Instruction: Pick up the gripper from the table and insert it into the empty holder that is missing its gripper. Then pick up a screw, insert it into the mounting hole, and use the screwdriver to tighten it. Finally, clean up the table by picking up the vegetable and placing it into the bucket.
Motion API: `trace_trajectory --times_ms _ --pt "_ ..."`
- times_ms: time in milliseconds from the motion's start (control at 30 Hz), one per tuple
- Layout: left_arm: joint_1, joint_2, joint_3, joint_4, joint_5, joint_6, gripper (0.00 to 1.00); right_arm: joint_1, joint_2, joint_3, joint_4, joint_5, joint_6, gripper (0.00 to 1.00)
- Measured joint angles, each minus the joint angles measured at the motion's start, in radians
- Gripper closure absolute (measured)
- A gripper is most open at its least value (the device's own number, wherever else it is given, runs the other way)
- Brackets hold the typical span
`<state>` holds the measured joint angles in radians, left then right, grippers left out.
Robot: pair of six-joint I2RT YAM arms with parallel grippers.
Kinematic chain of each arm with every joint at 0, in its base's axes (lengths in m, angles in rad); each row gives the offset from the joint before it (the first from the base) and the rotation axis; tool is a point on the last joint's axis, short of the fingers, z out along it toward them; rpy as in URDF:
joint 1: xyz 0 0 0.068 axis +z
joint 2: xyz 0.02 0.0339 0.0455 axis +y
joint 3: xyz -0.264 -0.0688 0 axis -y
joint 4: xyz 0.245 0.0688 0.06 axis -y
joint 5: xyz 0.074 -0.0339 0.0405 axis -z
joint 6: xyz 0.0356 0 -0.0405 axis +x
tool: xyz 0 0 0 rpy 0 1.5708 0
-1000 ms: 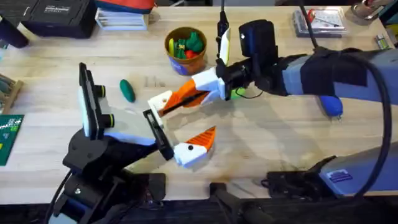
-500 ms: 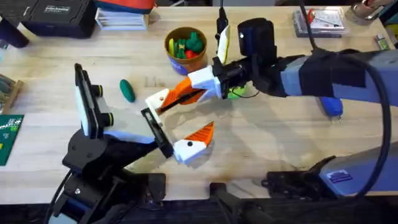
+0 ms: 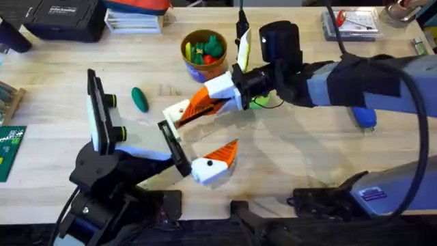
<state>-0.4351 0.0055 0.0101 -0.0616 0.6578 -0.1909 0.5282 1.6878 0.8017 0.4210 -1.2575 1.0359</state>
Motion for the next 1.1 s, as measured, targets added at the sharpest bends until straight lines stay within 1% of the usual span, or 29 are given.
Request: trace_trajectory --times_ms 67,233,300,367,533,600,633,733,767,833,867,967,1033,1100 --pt "0.000 0.000 0.000 0.000 0.001 0.000 0.015 0.000 0.000 0.000 0.000 -0.001 0.000 0.772" --pt "0.000 0.000 0.000 0.000 0.005 0.008 0.015 -0.003 0.000 0.000 -0.004 -0.008 0.000 0.691" --pt "0.000 0.000 0.000 0.000 0.010 0.009 0.014 -0.008 0.000 0.000 -0.003 -0.011 0.000 0.644" --pt "-0.002 0.000 0.000 0.000 0.027 0.011 0.014 -0.010 0.000 0.000 -0.002 -0.014 0.000 0.574" --pt "-0.006 0.000 0.000 -0.001 0.045 0.011 0.014 -0.013 0.000 0.000 -0.002 -0.016 0.000 0.452" --pt "-0.006 0.000 0.000 -0.001 0.050 0.011 0.014 -0.017 0.000 0.000 -0.002 -0.016 0.000 0.372" --pt "-0.006 0.000 0.000 -0.001 0.052 0.011 0.014 -0.020 0.000 0.000 -0.002 -0.016 0.000 0.308" --pt "-0.006 0.000 0.000 -0.002 0.054 0.011 0.014 -0.029 0.000 0.000 -0.002 -0.015 -0.007 0.043" --pt "-0.006 0.000 0.000 -0.002 0.055 0.011 0.014 -0.033 0.000 0.000 -0.003 -0.013 -0.013 0.020" --pt "-0.006 0.000 0.000 -0.002 0.056 0.011 0.014 -0.043 0.000 0.000 -0.007 0.004 -0.028 0.010" --pt "-0.006 0.000 0.000 -0.002 0.057 0.011 0.014 -0.080 0.000 0.000 0.008 0.056 -0.050 0.008" --pt "-0.006 0.000 0.000 -0.002 0.057 0.011 0.015 -0.146 0.000 0.016 0.019 0.113 -0.084 0.008" --pt "-0.006 0.000 0.000 -0.002 0.057 0.011 0.015 -0.185 0.000 0.051 -0.017 0.153 -0.123 0.009" --pt "-0.006 0.000 0.000 -0.002 0.057 0.011 0.015 -0.221 -0.001 0.108 -0.117 0.208 -0.184 0.008"
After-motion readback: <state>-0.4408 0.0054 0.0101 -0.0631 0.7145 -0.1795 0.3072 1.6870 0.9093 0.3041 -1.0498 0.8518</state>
